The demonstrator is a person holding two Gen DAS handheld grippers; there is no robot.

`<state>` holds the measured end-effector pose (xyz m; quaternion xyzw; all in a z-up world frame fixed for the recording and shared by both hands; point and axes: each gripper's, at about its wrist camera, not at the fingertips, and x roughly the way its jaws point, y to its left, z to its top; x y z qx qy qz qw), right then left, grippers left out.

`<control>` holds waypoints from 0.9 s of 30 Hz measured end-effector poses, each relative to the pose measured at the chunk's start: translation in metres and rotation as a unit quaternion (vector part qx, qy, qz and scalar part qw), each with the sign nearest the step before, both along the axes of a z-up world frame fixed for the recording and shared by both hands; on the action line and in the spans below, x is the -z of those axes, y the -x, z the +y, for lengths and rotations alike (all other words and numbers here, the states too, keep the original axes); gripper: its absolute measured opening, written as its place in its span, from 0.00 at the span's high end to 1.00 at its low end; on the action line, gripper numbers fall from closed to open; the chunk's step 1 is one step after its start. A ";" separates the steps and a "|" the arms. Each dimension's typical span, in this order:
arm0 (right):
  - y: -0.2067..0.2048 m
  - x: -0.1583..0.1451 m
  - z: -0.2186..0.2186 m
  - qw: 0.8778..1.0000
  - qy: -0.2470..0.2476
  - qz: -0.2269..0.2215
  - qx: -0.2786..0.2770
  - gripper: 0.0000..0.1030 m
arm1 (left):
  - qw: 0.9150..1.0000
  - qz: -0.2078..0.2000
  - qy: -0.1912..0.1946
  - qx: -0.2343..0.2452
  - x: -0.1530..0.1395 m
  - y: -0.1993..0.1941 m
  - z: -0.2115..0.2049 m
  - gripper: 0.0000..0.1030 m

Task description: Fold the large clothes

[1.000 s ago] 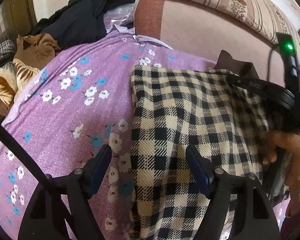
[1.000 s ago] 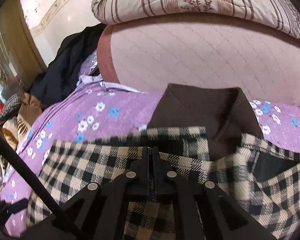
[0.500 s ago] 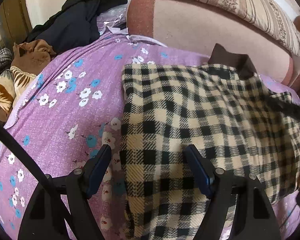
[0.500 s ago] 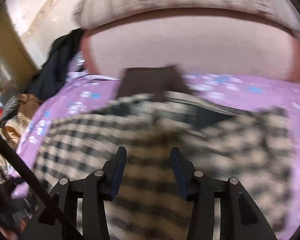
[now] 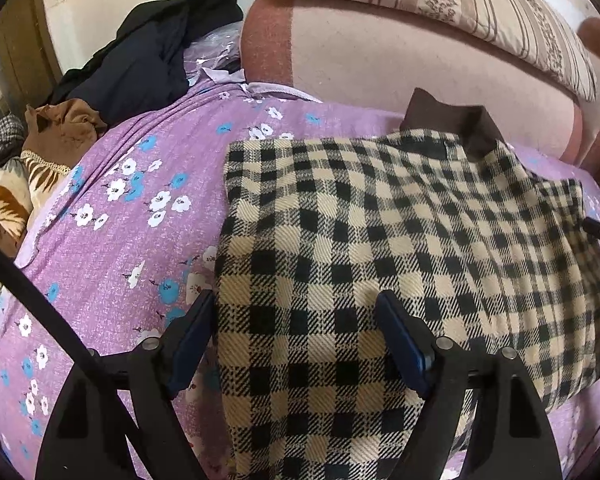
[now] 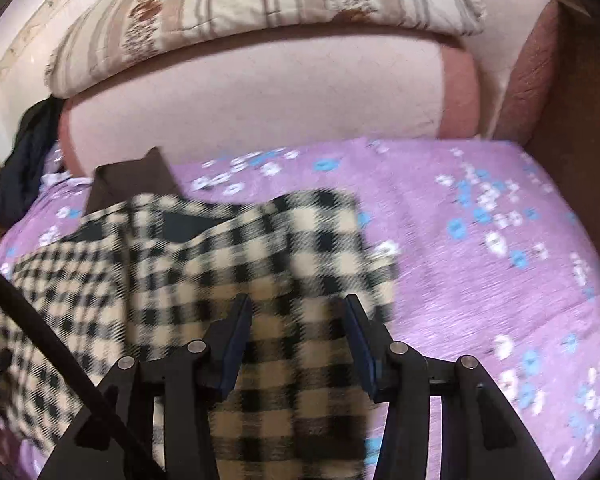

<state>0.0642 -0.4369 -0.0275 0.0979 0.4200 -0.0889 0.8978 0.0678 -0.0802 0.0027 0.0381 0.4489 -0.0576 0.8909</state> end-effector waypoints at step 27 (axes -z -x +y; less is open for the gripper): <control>0.067 -0.004 0.018 0.996 -0.035 0.041 -0.078 0.62 | 1.000 0.007 -0.021 0.016 0.013 0.003 -0.002 0.20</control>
